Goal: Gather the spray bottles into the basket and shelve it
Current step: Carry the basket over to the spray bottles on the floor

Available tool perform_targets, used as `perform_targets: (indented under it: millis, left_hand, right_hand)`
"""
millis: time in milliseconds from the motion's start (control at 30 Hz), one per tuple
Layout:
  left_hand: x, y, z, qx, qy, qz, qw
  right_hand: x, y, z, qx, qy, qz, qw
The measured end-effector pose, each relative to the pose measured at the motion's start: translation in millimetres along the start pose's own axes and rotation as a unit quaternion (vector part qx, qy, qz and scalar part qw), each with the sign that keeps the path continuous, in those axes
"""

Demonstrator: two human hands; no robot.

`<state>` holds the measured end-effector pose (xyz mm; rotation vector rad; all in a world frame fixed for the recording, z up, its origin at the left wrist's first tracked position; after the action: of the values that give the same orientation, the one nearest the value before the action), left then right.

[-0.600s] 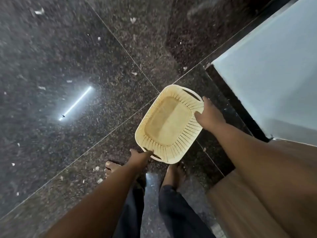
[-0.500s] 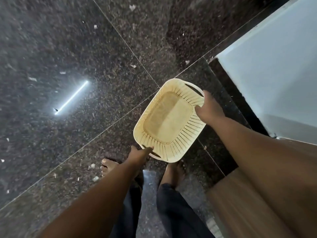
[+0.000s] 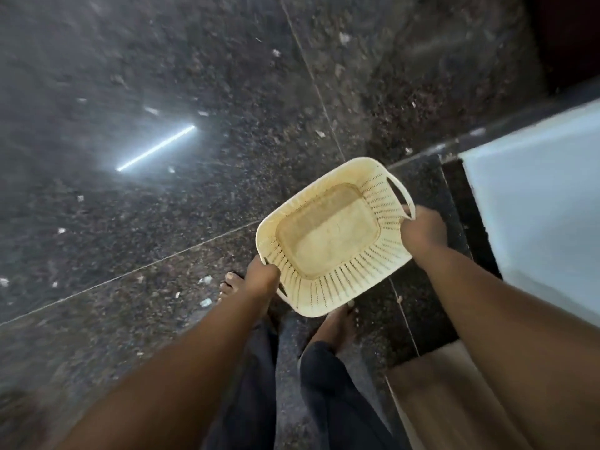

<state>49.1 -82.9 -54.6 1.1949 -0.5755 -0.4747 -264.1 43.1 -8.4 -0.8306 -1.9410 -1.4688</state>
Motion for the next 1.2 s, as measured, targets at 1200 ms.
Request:
perform_targets:
  millis: [1200]
  left_hand:
    - [796.9, 331.5, -6.5, -0.035, 0.422, 0.233, 0.875]
  right_hand:
    - [-210.9, 584.1, -792.7, 0.455, 0.324, -0.276, 0.782]
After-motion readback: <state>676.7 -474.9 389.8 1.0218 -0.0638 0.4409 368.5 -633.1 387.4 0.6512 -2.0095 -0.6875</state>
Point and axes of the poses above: each hand's wrist, its own y-axis away from the middle knuckle, its own x-axis out of the back of the hand, z = x × y, the point moved 8 cm from there along -y, towards the middle knuckle
